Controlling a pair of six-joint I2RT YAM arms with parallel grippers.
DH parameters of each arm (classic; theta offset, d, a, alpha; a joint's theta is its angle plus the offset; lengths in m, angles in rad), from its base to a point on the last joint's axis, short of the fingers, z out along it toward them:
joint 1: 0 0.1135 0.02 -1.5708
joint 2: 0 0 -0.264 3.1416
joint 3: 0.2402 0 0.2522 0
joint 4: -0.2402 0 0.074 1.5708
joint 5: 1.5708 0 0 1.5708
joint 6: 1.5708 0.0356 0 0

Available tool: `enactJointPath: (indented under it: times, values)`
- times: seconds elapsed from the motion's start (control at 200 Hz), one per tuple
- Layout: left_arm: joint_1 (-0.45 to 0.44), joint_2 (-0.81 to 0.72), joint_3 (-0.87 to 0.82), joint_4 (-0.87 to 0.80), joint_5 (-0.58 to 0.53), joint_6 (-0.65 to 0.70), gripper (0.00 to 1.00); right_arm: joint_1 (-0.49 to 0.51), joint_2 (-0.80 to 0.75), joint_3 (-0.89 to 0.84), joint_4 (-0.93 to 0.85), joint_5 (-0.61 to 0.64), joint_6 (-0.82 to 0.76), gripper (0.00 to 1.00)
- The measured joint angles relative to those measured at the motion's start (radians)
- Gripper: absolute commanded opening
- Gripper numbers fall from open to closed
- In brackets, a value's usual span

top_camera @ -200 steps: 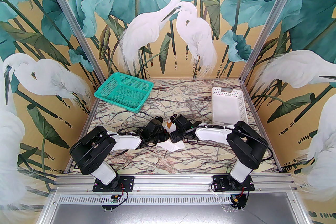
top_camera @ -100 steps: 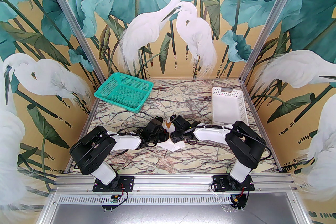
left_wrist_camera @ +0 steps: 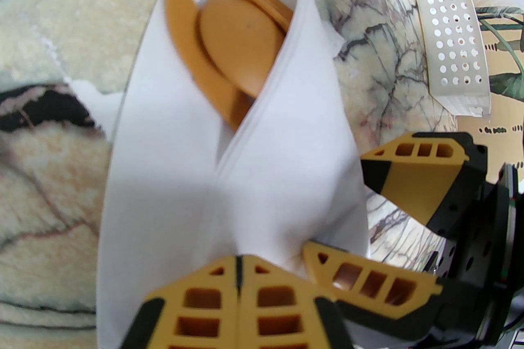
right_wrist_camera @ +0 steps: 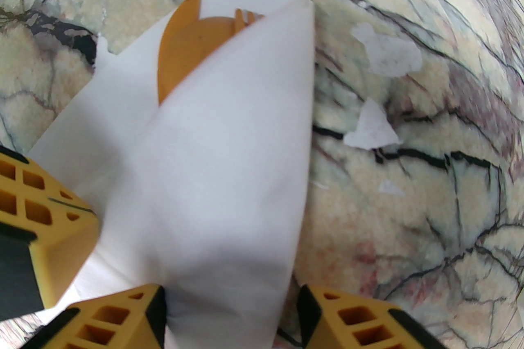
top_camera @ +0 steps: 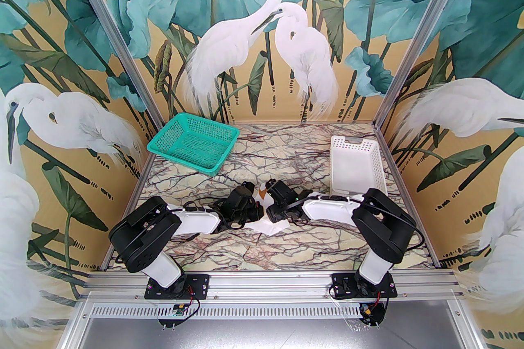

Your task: Place the utensils on the paper napkin and roll it up

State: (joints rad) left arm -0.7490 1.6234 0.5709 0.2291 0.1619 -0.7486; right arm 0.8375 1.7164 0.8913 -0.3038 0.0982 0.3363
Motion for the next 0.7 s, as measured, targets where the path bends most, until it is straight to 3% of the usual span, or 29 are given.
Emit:
enactJointPath:
  times: [0.345, 0.7]
  values:
    - [-0.004, 0.001, 0.000, 0.001, 0.000, 0.000, 0.00, -0.010, -0.019, -0.008, -0.016, -0.007, 0.003, 0.57]
    - [-0.004, 0.001, 0.000, 0.000, 0.000, 0.000, 0.00, -0.048, -0.095, 0.001, -0.041, -0.062, -0.026, 0.70]
